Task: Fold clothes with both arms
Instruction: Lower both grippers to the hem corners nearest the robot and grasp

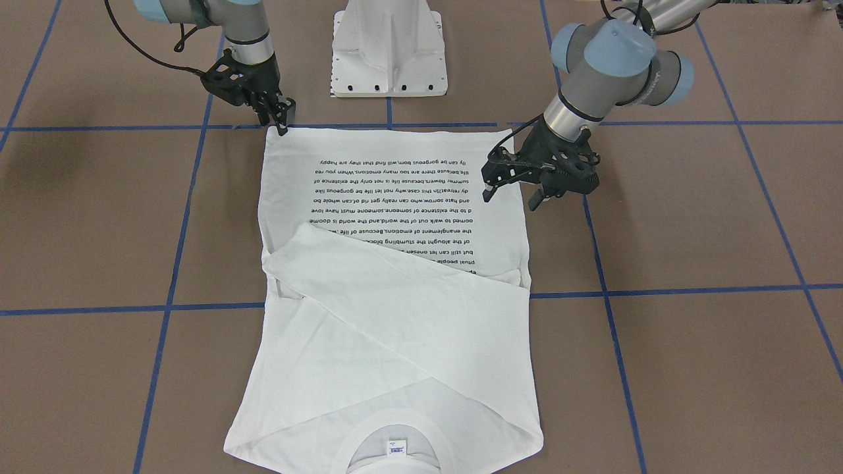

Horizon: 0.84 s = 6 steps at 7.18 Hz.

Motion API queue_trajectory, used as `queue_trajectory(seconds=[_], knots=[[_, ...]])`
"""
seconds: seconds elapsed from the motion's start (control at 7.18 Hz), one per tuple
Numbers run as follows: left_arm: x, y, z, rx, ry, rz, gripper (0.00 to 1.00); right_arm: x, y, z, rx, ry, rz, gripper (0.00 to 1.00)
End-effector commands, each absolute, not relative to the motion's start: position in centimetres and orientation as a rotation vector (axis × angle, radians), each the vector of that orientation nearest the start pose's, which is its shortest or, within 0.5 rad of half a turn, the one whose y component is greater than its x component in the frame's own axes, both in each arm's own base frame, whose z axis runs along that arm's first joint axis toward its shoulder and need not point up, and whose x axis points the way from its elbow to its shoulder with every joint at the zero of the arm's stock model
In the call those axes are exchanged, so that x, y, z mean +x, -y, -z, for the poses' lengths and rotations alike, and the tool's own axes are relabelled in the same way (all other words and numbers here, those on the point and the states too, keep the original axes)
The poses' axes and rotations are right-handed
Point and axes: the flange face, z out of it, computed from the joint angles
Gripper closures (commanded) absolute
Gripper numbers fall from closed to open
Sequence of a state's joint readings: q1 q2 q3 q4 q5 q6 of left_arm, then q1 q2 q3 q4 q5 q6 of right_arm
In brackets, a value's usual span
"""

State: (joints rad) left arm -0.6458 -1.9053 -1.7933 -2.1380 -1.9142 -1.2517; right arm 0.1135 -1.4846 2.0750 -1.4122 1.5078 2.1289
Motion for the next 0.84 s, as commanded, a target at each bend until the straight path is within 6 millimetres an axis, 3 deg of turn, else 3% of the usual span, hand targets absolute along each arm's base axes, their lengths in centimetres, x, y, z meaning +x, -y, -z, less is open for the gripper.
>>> queue_trajectory(seconds=[0.0, 0.14, 0.42, 0.56, 0.7], knots=[[41.9, 44.1, -30.7, 0.246, -1.124, 0.099, 0.01, -48.5, 19.5, -37.4, -0.114, 0.754, -0.671, 0.81], [41.9, 44.1, -30.7, 0.246, -1.124, 0.099, 0.01, -48.5, 19.6, -37.3, -0.12, 0.755, -0.678, 1.0], [41.9, 44.0, -30.8, 0.208, -1.127, 0.126, 0.04, -48.1, 19.7, -36.8, -0.124, 0.765, -0.679, 1.0], [41.6, 43.0, -32.8, 0.121, -1.121, 0.137, 0.08, -47.8, 19.7, -36.2, -0.128, 0.777, -0.68, 1.0], [39.8, 41.5, -33.8, 0.1, -1.119, 0.14, 0.09, -46.8, 19.8, -36.1, -0.134, 0.776, -0.682, 1.0]])
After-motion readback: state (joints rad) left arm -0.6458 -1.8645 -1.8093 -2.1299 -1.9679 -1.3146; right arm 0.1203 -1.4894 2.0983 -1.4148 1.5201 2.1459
